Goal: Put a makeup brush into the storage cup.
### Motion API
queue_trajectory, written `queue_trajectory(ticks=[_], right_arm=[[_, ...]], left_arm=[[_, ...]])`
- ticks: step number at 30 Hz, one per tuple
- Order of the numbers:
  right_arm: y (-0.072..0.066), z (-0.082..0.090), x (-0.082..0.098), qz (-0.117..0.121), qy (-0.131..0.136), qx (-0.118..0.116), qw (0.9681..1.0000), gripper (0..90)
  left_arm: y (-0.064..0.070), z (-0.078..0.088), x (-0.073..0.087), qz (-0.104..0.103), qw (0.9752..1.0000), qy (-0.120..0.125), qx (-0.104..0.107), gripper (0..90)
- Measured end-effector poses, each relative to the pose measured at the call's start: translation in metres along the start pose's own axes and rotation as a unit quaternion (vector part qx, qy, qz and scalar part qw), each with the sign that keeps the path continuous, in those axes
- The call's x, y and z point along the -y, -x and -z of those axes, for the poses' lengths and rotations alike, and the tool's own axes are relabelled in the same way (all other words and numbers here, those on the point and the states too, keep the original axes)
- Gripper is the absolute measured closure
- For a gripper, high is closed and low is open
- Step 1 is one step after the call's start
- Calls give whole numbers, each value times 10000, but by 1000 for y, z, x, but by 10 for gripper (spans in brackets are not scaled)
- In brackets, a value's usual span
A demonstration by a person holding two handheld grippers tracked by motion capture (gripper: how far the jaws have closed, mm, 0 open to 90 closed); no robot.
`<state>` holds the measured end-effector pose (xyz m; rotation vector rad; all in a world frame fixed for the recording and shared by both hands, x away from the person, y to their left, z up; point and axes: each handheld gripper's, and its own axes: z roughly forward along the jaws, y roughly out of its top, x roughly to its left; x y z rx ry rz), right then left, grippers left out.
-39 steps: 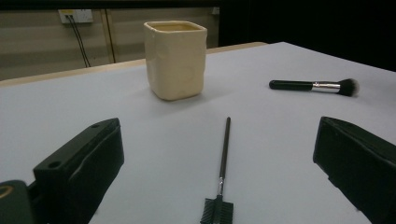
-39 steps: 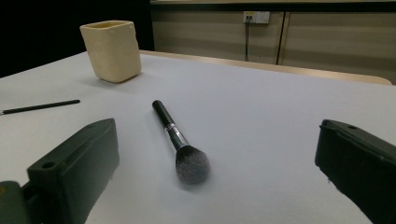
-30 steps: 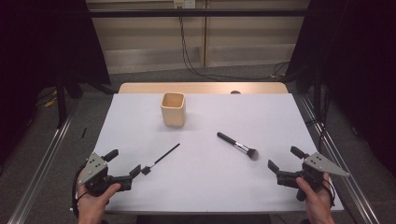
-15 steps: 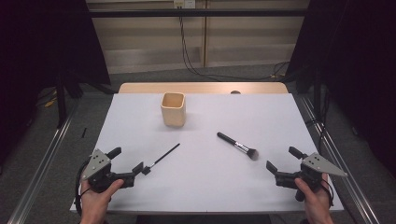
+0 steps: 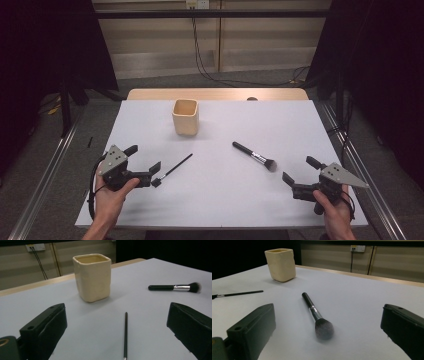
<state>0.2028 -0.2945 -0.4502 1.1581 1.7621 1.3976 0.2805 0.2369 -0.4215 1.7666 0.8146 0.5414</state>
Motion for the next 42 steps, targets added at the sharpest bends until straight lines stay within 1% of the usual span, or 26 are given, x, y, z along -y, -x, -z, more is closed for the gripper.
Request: queue_trajectory(ticks=[2,5,6,9,11,13,18,19,20,21,22,24,25,26,28,29,30,31,32,33,34,35,36,39,40,42], right_arm=[[0,0,0,-2,0,-2,10000,0],[0,0,0,1,0,-20,10000,0],[-1,0,0,-4,5,-20,10000,0],[-1,0,0,15,4,-38,10000,0],[0,-1,0,-59,9,-59,10000,0],[-1,-1,0,-40,2,-53,10000,0],[-1,-1,0,-37,-17,-95,9999,0],[-1,-1,0,-29,-6,-95,10000,0],[-1,-1,0,-18,-3,-99,9999,0],[0,-1,0,-27,-10,-95,10000,0],[0,-1,0,-38,-8,-92,9999,0],[0,-1,0,-35,-6,-92,10000,0],[0,-1,0,-33,-3,-85,10000,0],[0,-1,0,-34,-3,-91,10000,0],[0,-2,0,-38,-20,-97,9999,0],[-1,-2,0,-5,-39,-117,9999,0],[-1,-2,0,9,-43,-114,9999,0],[-1,-2,0,-3,-43,-121,9999,0],[-1,-2,0,-2,-48,-132,9999,0],[-1,-2,0,-10,-52,-128,9999,0],[-1,-2,0,-10,-52,-128,9999,0],[-1,-3,0,-16,-54,-144,9999,0],[-1,-3,0,-12,-52,-151,9999,0],[-1,-4,0,-3,-52,-181,9998,0],[-1,-4,0,-1,-58,-184,9998,0],[-2,-4,0,-12,-59,-191,9998,0]], left_arm=[[0,-2,-2,4,10000,24,11,28],[-4,-8,-6,-104,9999,97,-44,28],[-6,-11,-8,-30,10000,74,-18,28],[-9,-16,-13,-98,9999,2,-75,28],[-9,-19,-17,-20,9999,-47,-94,28],[-9,-22,-22,1,9999,17,-123,28],[-10,-30,-30,-22,10000,-88,-7,23],[-10,-34,-31,-12,9999,-153,-8,23],[-11,-38,-33,-69,9996,-263,109,23],[-11,-38,-33,-69,9996,-263,109,27],[-11,-41,-36,-108,9990,-411,146,35],[-10,-42,-38,-90,9985,-487,215,35],[-8,-44,-41,-185,9971,-659,333,35],[-8,-44,-41,-185,9971,-659,333,35],[-7,-48,-42,-272,9953,-881,308,35],[-7,-51,-42,-265,9938,-1003,398,35],[-7,-51,-42,-265,9938,-1003,398,36],[-8,-53,-41,-255,9929,-1066,464,41],[-9,-56,-40,-244,9899,-1303,496,42],[-9,-56,-40,-244,9899,-1303,496,42],[-9,-58,-39,-274,9880,-1427,524,42],[-10,-60,-39,-323,9842,-1659,532,42],[-10,-60,-39,-323,9842,-1659,532,43],[-12,-64,-38,-342,9754,-2113,531,43],[-12,-66,-37,-281,9709,-2294,622,43],[-11,-70,-37,-320,9628,-2599,670,50]])
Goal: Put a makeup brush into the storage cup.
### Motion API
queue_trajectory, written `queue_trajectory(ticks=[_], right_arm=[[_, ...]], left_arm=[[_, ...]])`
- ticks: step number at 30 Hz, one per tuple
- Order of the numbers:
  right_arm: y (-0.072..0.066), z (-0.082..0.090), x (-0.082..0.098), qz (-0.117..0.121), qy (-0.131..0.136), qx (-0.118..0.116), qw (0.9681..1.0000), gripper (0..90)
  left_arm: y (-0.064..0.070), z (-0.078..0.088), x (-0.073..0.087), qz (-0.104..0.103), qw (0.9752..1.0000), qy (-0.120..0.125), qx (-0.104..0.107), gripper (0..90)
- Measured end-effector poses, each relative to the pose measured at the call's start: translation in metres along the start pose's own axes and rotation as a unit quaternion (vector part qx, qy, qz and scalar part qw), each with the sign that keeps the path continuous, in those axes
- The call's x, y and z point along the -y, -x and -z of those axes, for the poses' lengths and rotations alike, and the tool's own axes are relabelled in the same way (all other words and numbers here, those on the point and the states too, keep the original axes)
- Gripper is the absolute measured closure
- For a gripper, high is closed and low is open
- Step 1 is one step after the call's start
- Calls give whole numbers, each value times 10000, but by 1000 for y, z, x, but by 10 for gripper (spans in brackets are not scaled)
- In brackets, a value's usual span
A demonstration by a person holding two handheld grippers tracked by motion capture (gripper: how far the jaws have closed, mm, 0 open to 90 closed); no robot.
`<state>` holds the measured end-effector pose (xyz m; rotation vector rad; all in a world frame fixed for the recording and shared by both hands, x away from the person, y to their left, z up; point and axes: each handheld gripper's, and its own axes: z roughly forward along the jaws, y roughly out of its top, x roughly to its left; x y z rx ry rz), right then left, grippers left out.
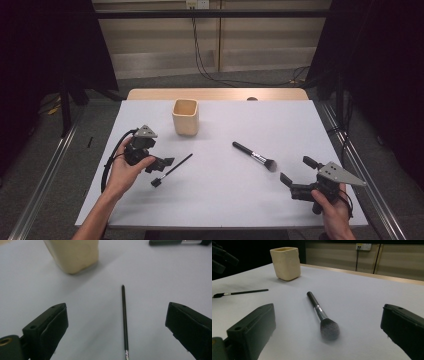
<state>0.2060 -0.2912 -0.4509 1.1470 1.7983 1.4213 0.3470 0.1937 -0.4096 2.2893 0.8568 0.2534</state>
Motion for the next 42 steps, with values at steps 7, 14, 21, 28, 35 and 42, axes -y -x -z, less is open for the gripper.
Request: queue_trajectory(ticks=[7,14,21,28,35,42], right_arm=[[0,-1,0,-5,-18,-24,10000,0],[0,-2,1,0,-93,-28,10000,0],[-1,-3,1,6,-126,-68,9999,0],[-1,-4,1,33,-129,-64,9999,0],[-1,-4,1,40,-144,-71,9999,0],[-2,-4,1,51,-146,-31,9999,0]], left_arm=[[1,-10,-6,-90,9986,-505,90,62],[3,-19,-9,-276,9930,-1151,-7,85],[5,-28,-8,-254,9864,-1623,51,60],[7,-42,-7,-180,9779,-2079,134,46],[8,-49,-6,-201,9729,-2298,153,157],[12,-56,-4,-343,9647,-2611,30,234]])
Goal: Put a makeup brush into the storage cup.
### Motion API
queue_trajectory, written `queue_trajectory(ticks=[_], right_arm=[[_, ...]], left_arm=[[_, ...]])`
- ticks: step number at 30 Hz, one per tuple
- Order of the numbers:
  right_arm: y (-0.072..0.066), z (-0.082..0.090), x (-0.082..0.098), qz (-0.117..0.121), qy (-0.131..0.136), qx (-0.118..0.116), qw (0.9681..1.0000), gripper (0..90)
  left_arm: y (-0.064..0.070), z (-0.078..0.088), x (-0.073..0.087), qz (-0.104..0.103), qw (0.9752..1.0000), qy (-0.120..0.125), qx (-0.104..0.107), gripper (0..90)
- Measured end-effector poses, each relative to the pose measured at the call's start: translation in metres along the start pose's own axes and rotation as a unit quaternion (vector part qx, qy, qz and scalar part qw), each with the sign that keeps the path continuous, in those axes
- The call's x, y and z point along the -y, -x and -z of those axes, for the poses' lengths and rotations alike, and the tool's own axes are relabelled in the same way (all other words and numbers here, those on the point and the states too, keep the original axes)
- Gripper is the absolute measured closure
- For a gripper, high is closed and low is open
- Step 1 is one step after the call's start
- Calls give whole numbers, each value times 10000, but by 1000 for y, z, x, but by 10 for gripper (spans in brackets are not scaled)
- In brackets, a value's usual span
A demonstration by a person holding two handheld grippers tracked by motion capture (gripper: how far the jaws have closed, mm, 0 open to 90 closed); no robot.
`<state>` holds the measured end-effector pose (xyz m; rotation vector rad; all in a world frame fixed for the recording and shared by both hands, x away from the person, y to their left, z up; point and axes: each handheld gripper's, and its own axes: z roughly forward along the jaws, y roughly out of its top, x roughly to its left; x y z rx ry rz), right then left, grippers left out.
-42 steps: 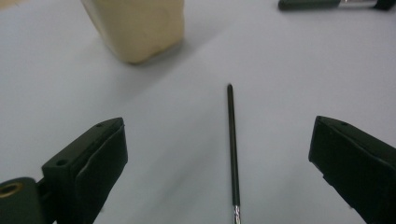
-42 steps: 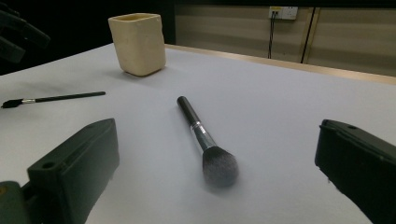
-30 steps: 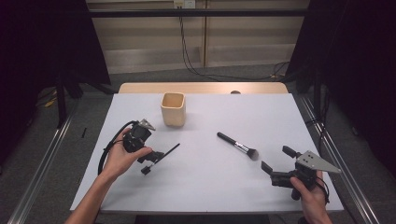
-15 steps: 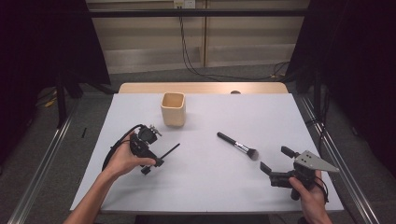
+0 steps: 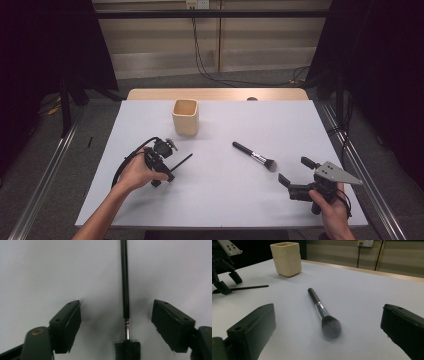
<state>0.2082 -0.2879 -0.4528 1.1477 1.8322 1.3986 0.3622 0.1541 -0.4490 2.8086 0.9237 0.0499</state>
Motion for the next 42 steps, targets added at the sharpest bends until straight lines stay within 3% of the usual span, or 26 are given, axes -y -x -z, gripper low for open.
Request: queue_trajectory(ticks=[8,9,16,18,22,28,29,32,34,40,42], right_arm=[[0,0,0,20,1,-8,10000,0],[-1,0,0,41,-9,-16,10000,0],[-1,0,0,43,-11,3,10000,0],[-1,0,0,62,-14,-1,10000,0],[-1,0,1,54,-29,19,10000,0],[-1,0,1,64,-40,28,10000,0],[-1,-1,1,62,-46,18,10000,0],[-1,-1,1,59,-44,18,10000,0],[-1,-1,1,60,-46,21,10000,0],[-1,-1,1,81,-52,3,10000,0],[-1,-1,1,107,-62,-2,9999,0]], left_arm=[[2,1,-2,1,9999,-116,55,336],[2,2,-2,25,9999,-136,66,403],[5,3,-2,188,9995,-238,55,537],[4,4,-2,239,9994,-246,76,622],[1,5,0,208,9994,-244,118,705],[2,5,0,329,9991,-224,111,744],[2,5,-1,193,9993,-301,119,748],[2,5,-1,143,9994,-294,127,778],[4,5,0,66,9994,-270,186,855],[0,6,1,188,9990,-244,337,857],[-2,6,1,117,9990,-197,384,857]])
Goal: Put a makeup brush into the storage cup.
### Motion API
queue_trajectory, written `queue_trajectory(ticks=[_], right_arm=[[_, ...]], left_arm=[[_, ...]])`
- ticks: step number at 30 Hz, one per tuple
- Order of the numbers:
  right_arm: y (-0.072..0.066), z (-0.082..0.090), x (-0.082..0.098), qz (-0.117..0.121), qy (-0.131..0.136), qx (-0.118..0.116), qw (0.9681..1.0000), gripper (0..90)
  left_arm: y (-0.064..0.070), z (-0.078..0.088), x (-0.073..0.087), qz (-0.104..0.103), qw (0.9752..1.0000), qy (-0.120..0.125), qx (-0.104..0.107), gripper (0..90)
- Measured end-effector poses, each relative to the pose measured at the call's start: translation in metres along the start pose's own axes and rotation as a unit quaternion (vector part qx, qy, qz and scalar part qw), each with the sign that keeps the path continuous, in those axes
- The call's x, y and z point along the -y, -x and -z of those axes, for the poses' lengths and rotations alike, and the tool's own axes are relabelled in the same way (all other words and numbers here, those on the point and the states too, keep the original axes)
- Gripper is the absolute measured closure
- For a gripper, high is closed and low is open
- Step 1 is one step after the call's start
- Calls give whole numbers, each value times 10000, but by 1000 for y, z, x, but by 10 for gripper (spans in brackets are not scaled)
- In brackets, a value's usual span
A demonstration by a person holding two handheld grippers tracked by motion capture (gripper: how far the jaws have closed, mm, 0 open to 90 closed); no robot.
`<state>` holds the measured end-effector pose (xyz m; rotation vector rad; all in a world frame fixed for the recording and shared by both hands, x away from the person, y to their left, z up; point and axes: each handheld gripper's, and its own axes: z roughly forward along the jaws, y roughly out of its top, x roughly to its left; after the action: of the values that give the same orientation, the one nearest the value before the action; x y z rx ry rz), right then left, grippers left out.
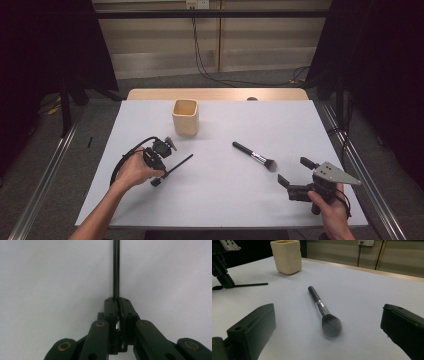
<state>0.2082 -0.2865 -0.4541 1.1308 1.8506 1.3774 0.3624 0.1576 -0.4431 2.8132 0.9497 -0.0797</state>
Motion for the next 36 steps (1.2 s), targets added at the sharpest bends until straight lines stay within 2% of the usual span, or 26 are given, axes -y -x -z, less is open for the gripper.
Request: queue_trajectory(ticks=[3,4,6,8,10,11,12,15,16,17,18,21,23,24,26,27,28,29,30,31,34,36], right_arm=[[0,0,0,-36,15,8,10000,0],[0,0,0,-48,19,17,10000,0],[1,0,0,-59,15,25,10000,0],[1,0,0,-60,21,27,10000,0],[1,0,0,-57,12,18,10000,0],[1,-1,0,-54,17,15,10000,0],[1,-1,0,-54,17,15,10000,0],[0,-1,-1,-44,17,-20,10000,0],[0,-1,-1,-44,17,-20,10000,0],[1,-2,-1,-36,16,-38,10000,0],[1,-2,-1,-36,16,-38,10000,0],[0,-1,-1,-48,28,-33,10000,0],[1,-1,-1,-47,35,-25,10000,0],[1,-1,-1,-47,35,-25,10000,0],[1,-1,-1,-39,30,-28,10000,0],[1,-1,-1,-38,30,-27,10000,0],[1,-1,-1,-42,31,-28,10000,0],[1,-1,-1,-39,34,-28,10000,0],[1,-1,-1,-39,34,-28,10000,0],[1,-1,-1,-39,32,-27,10000,0],[0,-1,-1,-55,50,-22,10000,0],[1,-1,-1,-41,53,-33,10000,0]], left_arm=[[-1,1,2,-3,10000,42,55,857],[-2,2,5,39,9997,150,206,857],[-3,2,6,7,9996,188,231,857],[-4,3,8,76,9992,265,279,857],[-6,4,11,113,9983,398,411,857],[-7,7,13,160,9975,542,427,857],[-7,7,13,160,9975,542,427,857],[-7,14,16,172,9954,783,531,857],[-7,14,16,172,9954,783,531,857],[-8,17,17,193,9939,935,548,857],[-8,17,17,193,9939,935,548,857],[-9,20,21,136,9908,1237,537,857],[-9,22,25,26,9880,1447,541,857],[-9,22,25,26,9880,1447,541,857],[-8,23,27,38,9864,1562,500,857],[-9,23,29,58,9847,1665,506,857],[-9,25,32,93,9817,1838,489,857],[-9,26,34,95,9803,1913,486,857],[-9,26,34,95,9803,1913,486,857],[-9,27,35,89,9787,1994,475,857],[-9,28,39,127,9764,2123,387,857],[-9,29,41,138,9735,2253,374,857]])
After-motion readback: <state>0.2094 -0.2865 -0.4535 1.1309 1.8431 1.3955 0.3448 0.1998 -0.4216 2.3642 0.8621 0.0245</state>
